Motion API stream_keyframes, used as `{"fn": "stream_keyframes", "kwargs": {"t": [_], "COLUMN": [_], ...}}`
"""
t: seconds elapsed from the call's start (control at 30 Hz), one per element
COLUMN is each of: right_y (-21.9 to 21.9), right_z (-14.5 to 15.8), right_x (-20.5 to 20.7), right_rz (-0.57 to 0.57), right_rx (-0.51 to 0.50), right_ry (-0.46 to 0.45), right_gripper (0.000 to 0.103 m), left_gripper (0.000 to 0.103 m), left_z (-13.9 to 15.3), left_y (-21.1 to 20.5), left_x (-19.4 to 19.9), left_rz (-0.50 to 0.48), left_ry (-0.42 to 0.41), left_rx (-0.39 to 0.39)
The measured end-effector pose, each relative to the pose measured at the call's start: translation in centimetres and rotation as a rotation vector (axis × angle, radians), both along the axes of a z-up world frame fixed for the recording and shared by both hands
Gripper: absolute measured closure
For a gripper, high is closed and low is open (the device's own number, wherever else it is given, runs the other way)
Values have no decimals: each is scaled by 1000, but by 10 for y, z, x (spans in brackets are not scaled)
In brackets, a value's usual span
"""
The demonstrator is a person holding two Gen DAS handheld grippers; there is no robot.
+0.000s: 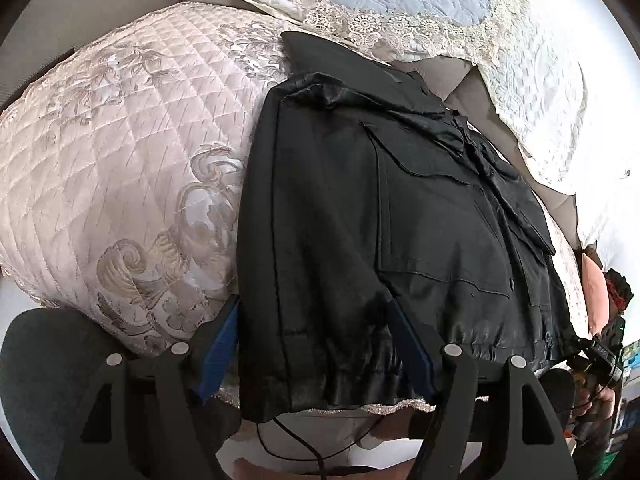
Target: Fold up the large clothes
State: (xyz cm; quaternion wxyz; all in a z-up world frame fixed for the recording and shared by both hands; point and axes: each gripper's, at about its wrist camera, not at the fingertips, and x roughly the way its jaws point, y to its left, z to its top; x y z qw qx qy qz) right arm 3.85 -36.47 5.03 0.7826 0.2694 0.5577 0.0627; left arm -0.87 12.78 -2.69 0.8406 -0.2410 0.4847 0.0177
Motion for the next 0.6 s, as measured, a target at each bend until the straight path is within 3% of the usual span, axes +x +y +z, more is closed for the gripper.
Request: {"fn": "stream_keyframes", "kwargs": {"t": [0.03,0.07,0.17,0.2,0.27,0.43,0.6], "right_y": [0,0,2,2,1,-2,-6], "right_z": [-1,-1,-1,-1,0,1,-1], "right_x": [2,1,3,3,3,3,2], "right_rz": [-1,3,11,9,4,8,7], "right_rx": [5,19,-4,0,5,7,24], "right_ry": [0,4,0,-1,-5,-5,-2], "right_gripper": [70,80,85,86,88,88,88], "left_gripper": [30,37,62,71,79,81,75], "left_z": [0,0,2,2,0,-3,-10], "left_y": [-2,-4,-1,5,17,30,43], "left_x": [1,2,-2,-4,-8,-10,-19], "left_rz": [0,1,19,35,56,66,87], "left_ry": [2,8,16,15,12,12,9], "left_rx": [13,36,77,58,-5,-87,-198]}}
